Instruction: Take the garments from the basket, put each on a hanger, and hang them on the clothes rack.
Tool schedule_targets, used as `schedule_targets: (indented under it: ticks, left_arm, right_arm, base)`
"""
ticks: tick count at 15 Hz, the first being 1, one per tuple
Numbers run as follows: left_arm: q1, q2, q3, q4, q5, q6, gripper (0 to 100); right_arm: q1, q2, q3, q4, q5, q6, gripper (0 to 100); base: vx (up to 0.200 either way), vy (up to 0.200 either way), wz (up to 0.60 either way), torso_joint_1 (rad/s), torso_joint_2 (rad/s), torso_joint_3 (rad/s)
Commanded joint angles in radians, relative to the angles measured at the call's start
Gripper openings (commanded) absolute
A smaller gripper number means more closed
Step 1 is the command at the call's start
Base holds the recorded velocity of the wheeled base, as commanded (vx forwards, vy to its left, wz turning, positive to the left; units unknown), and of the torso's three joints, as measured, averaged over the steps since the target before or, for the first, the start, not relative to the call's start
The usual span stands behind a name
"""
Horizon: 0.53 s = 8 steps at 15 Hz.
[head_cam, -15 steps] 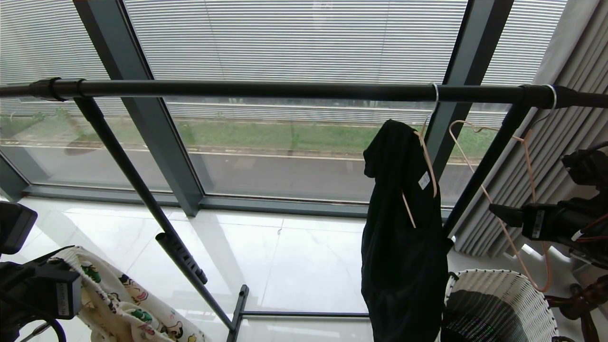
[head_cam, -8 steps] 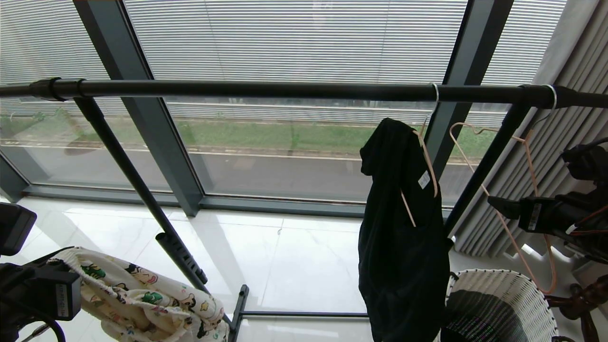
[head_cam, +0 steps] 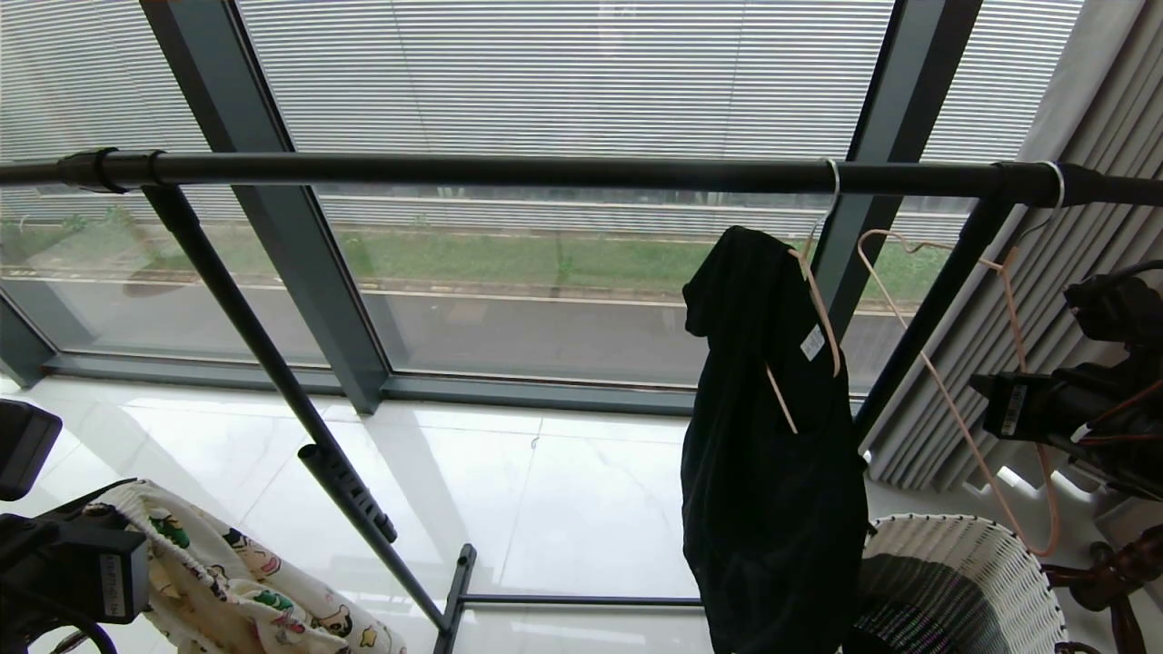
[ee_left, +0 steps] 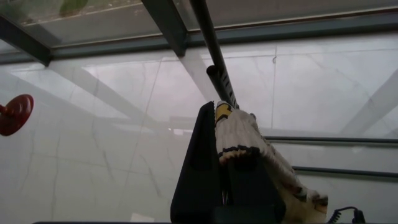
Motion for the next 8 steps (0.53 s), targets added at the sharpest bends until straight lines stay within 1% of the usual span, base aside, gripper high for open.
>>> schedule_targets:
  ticks: [1,8]
  left_arm:
    - [0.000,-0.001,0.000,-0.001,0.001,0.000,0]
    - [0.000,-0.002,0.000,-0.001,0.001,0.000,0]
  right_arm:
    - [0.001,0.000,0.000,-0.001,0.000,0.000,0]
    - [-0.010,-0.014,-0.002,-0.006,-0.003,-0.002,0]
  base:
    - [0.000,0.000,0.00,0.000,0.00,0.000]
    - [0.000,0.000,0.00,0.000,0.00,0.000]
